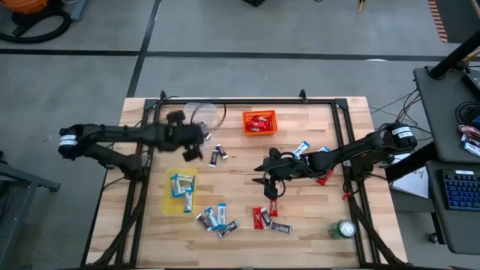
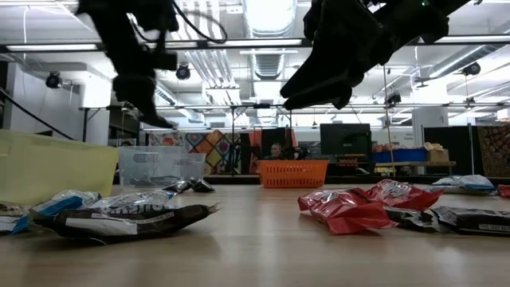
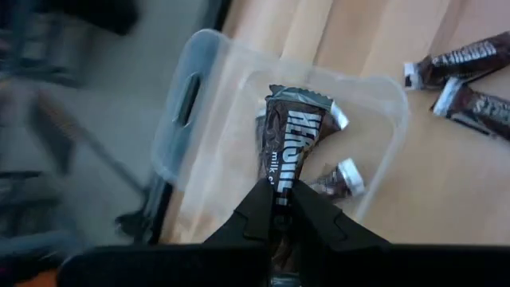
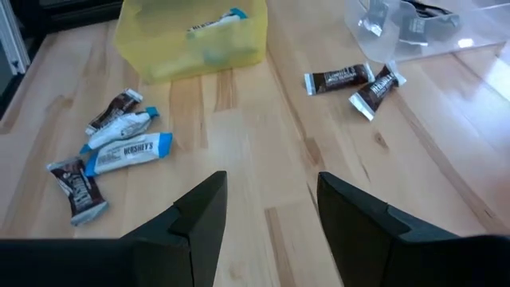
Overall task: Sort candy
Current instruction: Put the middle left brown candy into the transparent bin, then put the middle right white candy into the yellow bin
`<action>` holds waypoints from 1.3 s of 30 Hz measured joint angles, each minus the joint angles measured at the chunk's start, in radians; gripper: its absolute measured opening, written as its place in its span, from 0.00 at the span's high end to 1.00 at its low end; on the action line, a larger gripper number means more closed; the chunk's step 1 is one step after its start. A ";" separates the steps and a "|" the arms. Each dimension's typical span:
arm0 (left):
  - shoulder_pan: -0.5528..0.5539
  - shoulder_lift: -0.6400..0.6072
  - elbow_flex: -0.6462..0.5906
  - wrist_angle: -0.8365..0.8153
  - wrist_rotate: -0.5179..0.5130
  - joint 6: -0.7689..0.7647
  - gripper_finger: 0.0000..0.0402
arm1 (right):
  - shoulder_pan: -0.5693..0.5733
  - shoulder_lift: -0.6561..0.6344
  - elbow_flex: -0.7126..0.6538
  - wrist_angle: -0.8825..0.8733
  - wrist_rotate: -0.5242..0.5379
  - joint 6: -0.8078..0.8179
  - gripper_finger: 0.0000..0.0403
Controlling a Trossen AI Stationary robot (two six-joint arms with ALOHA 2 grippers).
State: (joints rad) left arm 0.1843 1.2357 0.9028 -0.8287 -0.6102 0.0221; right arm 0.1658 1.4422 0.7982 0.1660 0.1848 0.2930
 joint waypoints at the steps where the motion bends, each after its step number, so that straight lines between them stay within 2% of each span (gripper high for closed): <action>1: 0.061 0.001 0.000 0.041 0.070 0.075 0.99 | 0.000 0.000 0.000 0.001 0.000 -0.002 0.55; 4: 0.232 0.015 0.000 0.151 0.308 0.291 0.99 | 0.000 0.000 0.000 0.000 0.000 -0.007 0.55; 7: 0.379 0.040 0.000 0.222 0.462 0.423 0.99 | 0.000 0.000 0.000 0.000 0.000 -0.008 0.55; 11: 0.532 0.096 0.000 0.271 0.511 0.470 0.98 | 0.000 0.000 0.000 0.000 0.000 -0.009 0.55; 15: 0.604 0.152 0.000 0.301 0.533 0.464 0.93 | 0.000 0.000 0.000 0.000 0.000 -0.019 0.55; 25: 0.609 0.199 0.020 0.298 0.543 0.431 0.71 | 0.000 0.000 0.000 -0.002 0.000 0.055 0.55; 29: 0.590 0.160 0.029 0.228 0.553 0.301 0.70 | -0.001 0.000 0.000 -0.004 0.000 0.173 0.55; 33: 0.530 0.087 0.017 0.208 0.671 0.163 0.72 | -0.021 -0.006 0.003 -0.023 -0.001 0.313 0.55; 35: 0.473 0.045 0.011 0.207 0.721 0.108 0.73 | -0.038 -0.008 0.028 -0.100 0.000 0.372 0.55; 39: 0.323 -0.034 -0.001 0.221 0.725 0.026 0.76 | -0.075 -0.006 0.109 -0.406 0.007 0.500 0.55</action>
State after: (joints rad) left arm 0.5069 1.2022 0.9022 -0.6074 0.1150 0.0481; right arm 0.0905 1.4364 0.9068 -0.2397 0.1917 0.7932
